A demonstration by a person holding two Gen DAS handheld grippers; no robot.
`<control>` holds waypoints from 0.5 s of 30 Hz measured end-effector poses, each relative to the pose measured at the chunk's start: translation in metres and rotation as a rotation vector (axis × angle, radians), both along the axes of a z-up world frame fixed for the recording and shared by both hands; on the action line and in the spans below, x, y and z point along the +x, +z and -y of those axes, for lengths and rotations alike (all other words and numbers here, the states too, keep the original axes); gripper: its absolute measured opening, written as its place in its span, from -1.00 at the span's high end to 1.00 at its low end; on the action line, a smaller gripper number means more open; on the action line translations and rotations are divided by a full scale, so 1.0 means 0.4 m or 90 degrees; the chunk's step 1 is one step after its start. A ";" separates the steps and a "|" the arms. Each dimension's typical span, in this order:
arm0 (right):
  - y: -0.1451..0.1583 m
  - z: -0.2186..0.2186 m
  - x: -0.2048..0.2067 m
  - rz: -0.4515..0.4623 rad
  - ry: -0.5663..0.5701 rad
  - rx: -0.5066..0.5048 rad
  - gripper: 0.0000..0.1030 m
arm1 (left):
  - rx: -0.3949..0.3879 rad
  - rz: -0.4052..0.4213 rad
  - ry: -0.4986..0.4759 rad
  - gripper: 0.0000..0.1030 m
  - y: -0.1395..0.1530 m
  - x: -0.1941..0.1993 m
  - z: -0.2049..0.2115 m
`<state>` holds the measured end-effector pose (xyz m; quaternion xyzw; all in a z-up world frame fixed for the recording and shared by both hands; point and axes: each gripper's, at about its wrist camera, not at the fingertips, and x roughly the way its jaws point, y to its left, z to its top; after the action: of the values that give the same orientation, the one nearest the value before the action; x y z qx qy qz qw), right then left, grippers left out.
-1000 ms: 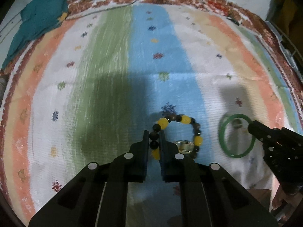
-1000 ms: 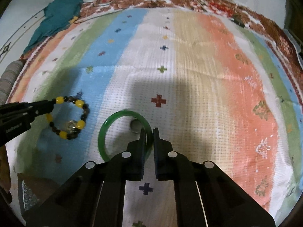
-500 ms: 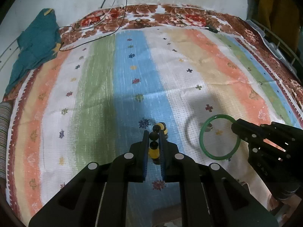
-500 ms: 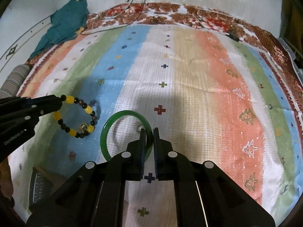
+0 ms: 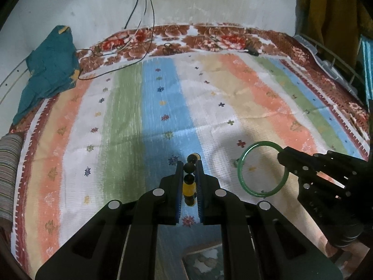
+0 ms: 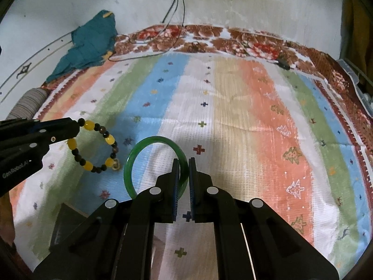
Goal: Organize jewelry
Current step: 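Carry the yellow-black bracelet with the left tool while the right tool carries the bangle to the tin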
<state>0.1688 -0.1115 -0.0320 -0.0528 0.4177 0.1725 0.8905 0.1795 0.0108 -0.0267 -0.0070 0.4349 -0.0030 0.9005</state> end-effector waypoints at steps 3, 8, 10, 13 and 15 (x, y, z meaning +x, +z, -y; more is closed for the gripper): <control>0.021 0.003 -0.022 0.013 0.002 0.008 0.83 | -0.020 0.011 0.005 0.81 0.024 -0.028 -0.001; 0.048 0.008 -0.048 0.025 0.007 0.022 0.83 | -0.031 0.033 0.003 0.81 0.058 -0.068 0.003; 0.060 0.008 -0.061 0.032 0.012 0.028 0.83 | -0.038 0.042 0.001 0.81 0.071 -0.088 0.005; 0.070 0.008 -0.082 0.043 0.015 0.031 0.83 | -0.040 0.049 -0.006 0.81 0.086 -0.114 0.010; 0.070 0.007 -0.094 0.042 0.021 0.033 0.83 | -0.042 0.055 -0.011 0.81 0.094 -0.134 0.012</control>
<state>0.1311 -0.1143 -0.0040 -0.0418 0.3823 0.1959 0.9021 0.1260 0.0062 0.0111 -0.0332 0.3951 -0.0252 0.9177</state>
